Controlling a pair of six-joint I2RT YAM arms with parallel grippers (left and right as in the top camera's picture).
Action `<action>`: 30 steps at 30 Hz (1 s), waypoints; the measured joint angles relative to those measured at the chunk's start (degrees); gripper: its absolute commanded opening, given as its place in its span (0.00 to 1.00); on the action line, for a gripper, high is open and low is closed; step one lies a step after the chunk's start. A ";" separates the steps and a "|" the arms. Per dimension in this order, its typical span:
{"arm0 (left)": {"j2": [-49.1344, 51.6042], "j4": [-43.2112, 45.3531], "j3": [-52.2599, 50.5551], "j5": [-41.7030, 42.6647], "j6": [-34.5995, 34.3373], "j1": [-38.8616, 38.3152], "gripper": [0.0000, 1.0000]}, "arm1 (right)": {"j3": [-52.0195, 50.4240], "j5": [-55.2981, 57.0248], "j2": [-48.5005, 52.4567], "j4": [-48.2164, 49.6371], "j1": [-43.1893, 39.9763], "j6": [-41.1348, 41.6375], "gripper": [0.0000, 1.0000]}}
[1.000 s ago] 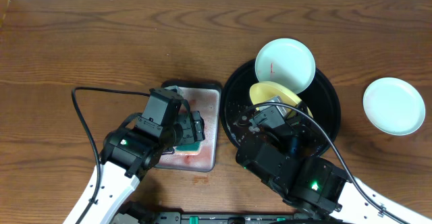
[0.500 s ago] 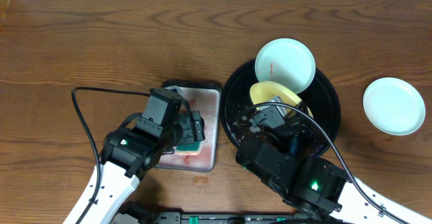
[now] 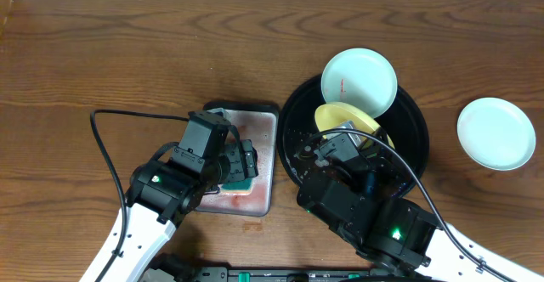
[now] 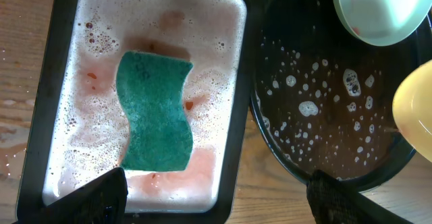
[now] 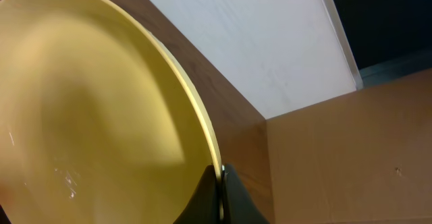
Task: Clean dirty plates on tray and stack at the side
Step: 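Tilt the yellow plate up with the right gripper and grip its edge, then carry the yellow plate right and set it on the blue plate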
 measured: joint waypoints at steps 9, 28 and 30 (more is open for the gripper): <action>0.00 0.00 0.00 0.00 0.00 0.00 0.85 | 0.00 0.00 0.00 0.00 0.00 -0.37 0.01; 0.00 0.00 0.00 0.00 0.00 0.00 0.85 | 0.04 1.46 0.00 1.77 -0.33 -2.10 0.01; 0.00 0.00 0.00 0.00 0.00 0.00 0.86 | 0.04 1.70 0.00 2.38 -0.59 -2.14 0.01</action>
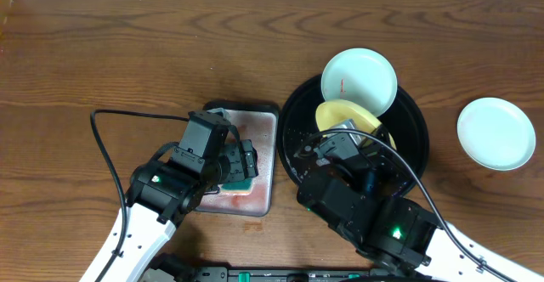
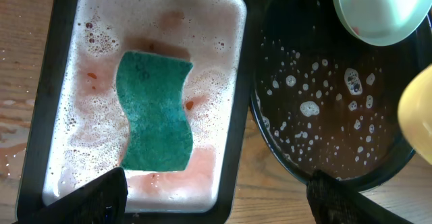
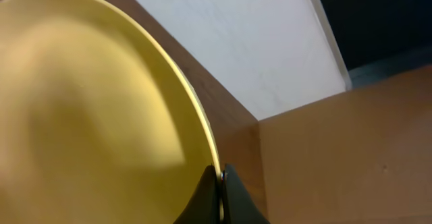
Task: Clean dirty plates on tray and stack at the side
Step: 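Carry the yellow plate right and set it on the blue plate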
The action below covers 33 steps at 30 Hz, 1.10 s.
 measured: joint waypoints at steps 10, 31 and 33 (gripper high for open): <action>0.00 0.00 0.00 0.00 0.00 0.00 0.85 | 0.00 -1.64 0.04 0.98 -1.05 -1.18 0.01; 0.00 -0.02 0.00 0.00 0.00 0.00 0.86 | 0.09 -62.79 0.74 8.66 -57.46 14.71 0.01; 0.00 -0.02 0.00 0.00 0.00 0.00 0.86 | 0.11 -69.96 1.49 10.01 -67.38 14.97 0.01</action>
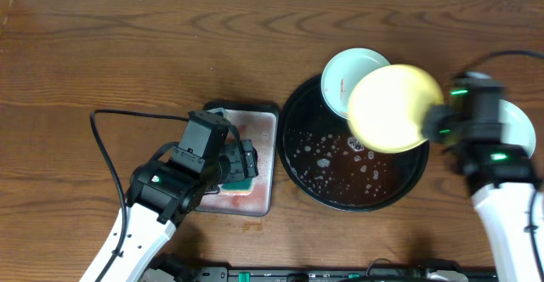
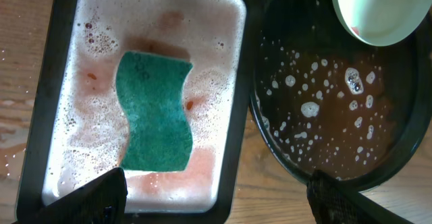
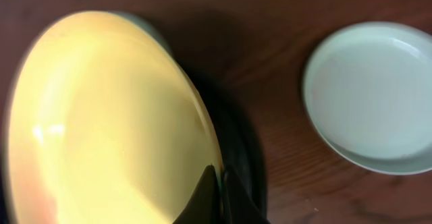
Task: Clean dirty plates on tray and stack at the side
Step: 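Carry the yellow plate right and set it on the blue plate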
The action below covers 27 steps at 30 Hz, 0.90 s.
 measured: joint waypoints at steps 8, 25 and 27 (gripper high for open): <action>0.02 0.04 0.00 0.00 0.00 0.00 0.86 | 0.17 -12.44 10.93 6.34 -29.14 4.79 0.01; 0.00 0.02 0.00 0.00 0.00 0.00 0.86 | 0.24 -13.94 27.93 15.32 -40.61 6.82 0.40; 0.02 0.02 0.00 0.00 0.00 0.00 0.85 | 0.26 -16.85 27.08 15.45 -40.26 6.75 0.40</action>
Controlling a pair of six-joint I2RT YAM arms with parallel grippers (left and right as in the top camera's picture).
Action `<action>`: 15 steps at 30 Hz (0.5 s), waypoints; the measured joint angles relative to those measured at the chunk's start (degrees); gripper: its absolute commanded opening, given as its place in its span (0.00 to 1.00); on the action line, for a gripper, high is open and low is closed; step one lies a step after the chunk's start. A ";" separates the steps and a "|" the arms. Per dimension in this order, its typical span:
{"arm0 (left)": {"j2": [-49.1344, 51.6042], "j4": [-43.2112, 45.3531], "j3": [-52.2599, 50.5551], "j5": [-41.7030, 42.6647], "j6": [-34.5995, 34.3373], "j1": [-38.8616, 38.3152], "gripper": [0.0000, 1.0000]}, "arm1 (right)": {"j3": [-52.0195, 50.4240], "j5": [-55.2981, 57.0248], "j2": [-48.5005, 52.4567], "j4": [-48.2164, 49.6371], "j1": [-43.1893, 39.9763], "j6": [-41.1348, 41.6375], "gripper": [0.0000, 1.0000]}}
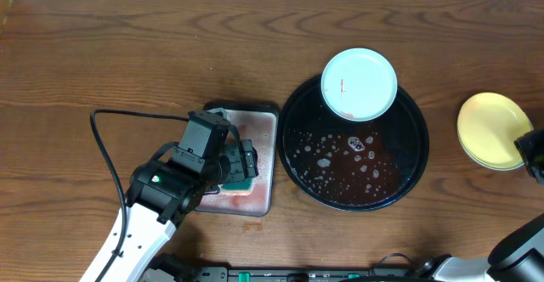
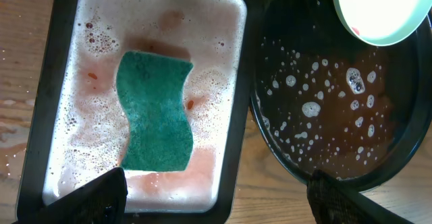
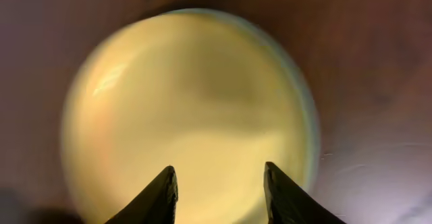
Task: Clean dirty plates on tray and stack at the side
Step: 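Carry the yellow plate right and set it on the blue plate, then move the right gripper to the pale green plate's edge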
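Observation:
A yellow plate (image 1: 490,131) lies at the table's right side, on top of a pale green plate whose rim (image 3: 312,119) just shows beneath it. My right gripper (image 3: 219,187) hangs open right above the yellow plate, holding nothing. A second pale green plate (image 1: 359,83) with a red smear rests on the far rim of the round black tray (image 1: 399,184), which holds foamy brown water. My left gripper (image 2: 216,207) stands open over the soapy basin (image 2: 233,82), where a green sponge (image 2: 154,113) lies.
The black-rimmed basin (image 1: 274,146) of pinkish suds sits just left of the round tray. The left arm's cable (image 1: 110,159) loops over the table at the left. Bare wood lies behind both trays.
The yellow plate, held by its rim over the tray's right edge, now lies on the pale plate at the right. My right gripper has let it go and stands open.
My right gripper held the yellow plate tilted over the round tray for the first two moments. It then had the plate out near the tray's right edge, and now the plate is stacked on the side plate. The left arm stayed over the sponge throughout.

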 measured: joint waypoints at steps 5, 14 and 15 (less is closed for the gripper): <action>0.00 0.02 0.00 0.00 0.00 0.00 0.86 | 0.46 -7.85 -5.51 -0.07 6.58 -3.17 0.42; -0.02 0.02 0.00 0.00 0.00 0.00 0.86 | 1.42 -2.54 -7.06 0.66 37.46 -18.49 0.51; -0.02 0.00 0.00 0.00 0.02 0.00 0.86 | 1.42 -0.85 -6.23 2.01 39.74 -19.67 0.51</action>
